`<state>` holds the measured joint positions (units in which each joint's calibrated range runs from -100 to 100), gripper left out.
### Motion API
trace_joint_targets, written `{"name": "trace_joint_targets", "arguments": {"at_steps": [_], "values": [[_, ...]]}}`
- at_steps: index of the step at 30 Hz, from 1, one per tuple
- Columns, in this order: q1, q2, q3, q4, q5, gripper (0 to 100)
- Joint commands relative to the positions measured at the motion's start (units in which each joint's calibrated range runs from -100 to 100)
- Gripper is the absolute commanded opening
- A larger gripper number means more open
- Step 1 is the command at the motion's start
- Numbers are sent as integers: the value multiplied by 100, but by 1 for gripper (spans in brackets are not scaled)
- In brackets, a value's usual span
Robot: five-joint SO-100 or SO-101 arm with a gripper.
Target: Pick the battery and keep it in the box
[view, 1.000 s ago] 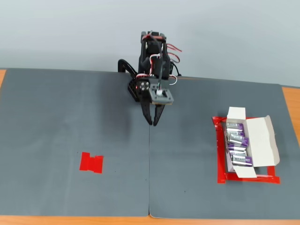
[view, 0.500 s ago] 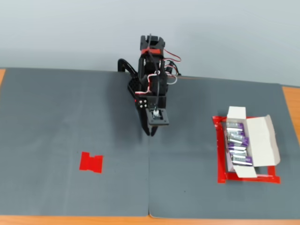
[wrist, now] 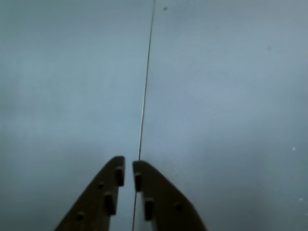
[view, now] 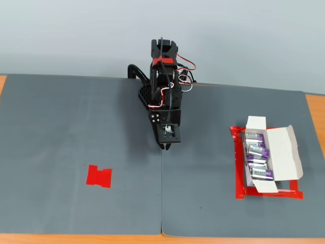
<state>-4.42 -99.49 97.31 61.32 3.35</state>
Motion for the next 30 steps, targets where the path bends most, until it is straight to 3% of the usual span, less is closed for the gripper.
{"name": "trace_joint_targets", "arguments": {"at_steps": [1,18,30], "values": [[51,-34,-2,-29,-82,2],[51,-51,-409,1351,-577,2],[43,-51,-418,1342,-556,2]]}}
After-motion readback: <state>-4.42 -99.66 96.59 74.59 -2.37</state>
